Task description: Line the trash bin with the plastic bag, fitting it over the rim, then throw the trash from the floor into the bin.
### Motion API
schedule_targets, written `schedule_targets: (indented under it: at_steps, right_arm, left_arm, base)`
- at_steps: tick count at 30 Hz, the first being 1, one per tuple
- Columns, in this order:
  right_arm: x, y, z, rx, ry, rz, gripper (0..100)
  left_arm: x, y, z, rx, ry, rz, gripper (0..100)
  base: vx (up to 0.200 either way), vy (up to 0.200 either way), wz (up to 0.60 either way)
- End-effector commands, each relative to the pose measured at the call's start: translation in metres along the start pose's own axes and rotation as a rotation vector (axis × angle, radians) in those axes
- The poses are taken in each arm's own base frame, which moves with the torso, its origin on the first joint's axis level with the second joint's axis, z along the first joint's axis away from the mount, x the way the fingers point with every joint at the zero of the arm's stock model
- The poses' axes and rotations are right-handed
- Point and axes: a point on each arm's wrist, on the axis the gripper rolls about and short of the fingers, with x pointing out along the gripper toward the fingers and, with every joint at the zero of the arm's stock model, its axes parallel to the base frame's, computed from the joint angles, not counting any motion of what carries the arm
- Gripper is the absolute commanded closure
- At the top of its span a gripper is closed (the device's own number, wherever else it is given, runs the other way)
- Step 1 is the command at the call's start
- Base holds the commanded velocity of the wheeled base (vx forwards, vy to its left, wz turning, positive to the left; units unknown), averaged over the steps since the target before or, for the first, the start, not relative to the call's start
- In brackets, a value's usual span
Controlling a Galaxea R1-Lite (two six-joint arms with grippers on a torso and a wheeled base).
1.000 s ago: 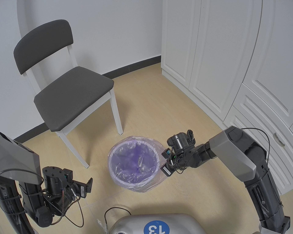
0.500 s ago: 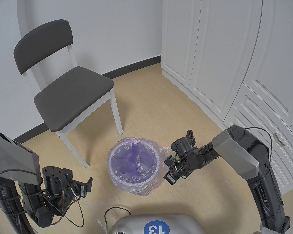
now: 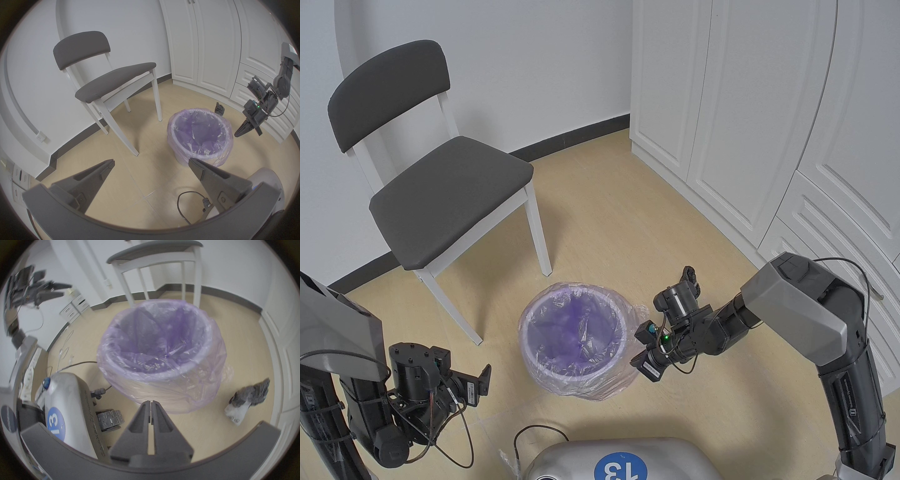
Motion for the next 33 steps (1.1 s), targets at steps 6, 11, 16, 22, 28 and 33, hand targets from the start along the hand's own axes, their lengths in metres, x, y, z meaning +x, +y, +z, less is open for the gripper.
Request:
schedule_targets:
  at_steps: [6,11,16,22,28,33]
  right_arm:
    - [-0.017,0.003,0.010,-0.059,-0.087,-0.042,0]
    - [-0.005,0.008,0.015,-0.067,-0.162,-0.056,0]
    - [0.014,0.024,0.029,0.030,-0.239,-0.043,0]
    - [0.046,0.059,0.041,0.155,-0.278,0.032,0]
    - [0.053,0.062,0.044,0.196,-0.285,0.047,0]
    - [0.061,0.062,0.049,0.194,-0.294,0.049,0]
  left_arm:
    - [-0.005,-0.001,0.000,0.003,-0.009,0.019,0]
    - [-0.005,-0.003,0.000,0.007,-0.008,0.026,0]
    - [-0.006,-0.005,0.000,0.009,-0.009,0.038,0]
    - [-0.007,-0.006,0.000,-0.019,-0.014,0.033,0]
    - [-0.006,-0.006,-0.001,-0.044,-0.010,0.040,0]
    - [-0.007,-0.006,0.000,-0.046,-0.011,0.042,0]
  base:
    - [0.000,0.000,0.00]
    - [0.000,0.000,0.00]
    - [0.000,0.000,0.00]
    - [0.000,0.000,0.00]
    - [0.000,0.000,0.00]
    - [0.000,0.000,0.00]
